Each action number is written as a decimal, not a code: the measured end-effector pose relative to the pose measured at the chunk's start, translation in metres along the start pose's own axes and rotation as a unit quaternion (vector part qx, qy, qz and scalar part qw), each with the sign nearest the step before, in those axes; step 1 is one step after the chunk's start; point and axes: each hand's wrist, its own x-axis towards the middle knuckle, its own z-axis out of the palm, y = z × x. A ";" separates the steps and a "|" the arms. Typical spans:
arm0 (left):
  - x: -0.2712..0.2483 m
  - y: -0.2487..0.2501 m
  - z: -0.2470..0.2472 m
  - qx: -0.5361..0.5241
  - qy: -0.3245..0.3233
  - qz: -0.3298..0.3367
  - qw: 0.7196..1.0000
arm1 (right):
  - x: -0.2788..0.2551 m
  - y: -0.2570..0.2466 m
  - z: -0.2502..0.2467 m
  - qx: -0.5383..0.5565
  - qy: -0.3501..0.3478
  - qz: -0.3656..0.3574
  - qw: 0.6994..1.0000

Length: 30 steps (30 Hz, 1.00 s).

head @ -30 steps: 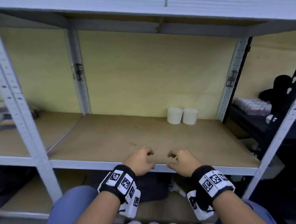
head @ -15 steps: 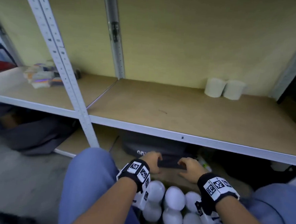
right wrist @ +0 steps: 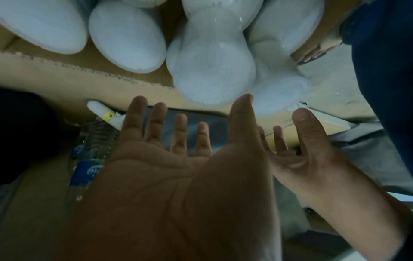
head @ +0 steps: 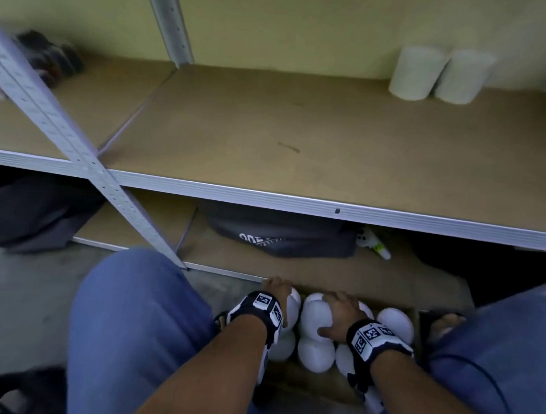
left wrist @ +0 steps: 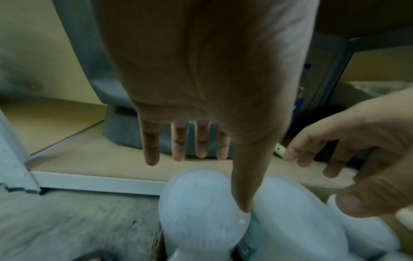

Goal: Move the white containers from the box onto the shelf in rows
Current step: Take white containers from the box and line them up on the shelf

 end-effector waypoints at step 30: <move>-0.022 0.034 -0.038 0.006 0.074 0.015 0.997 | -0.005 -0.019 -0.040 -0.050 0.006 0.004 0.999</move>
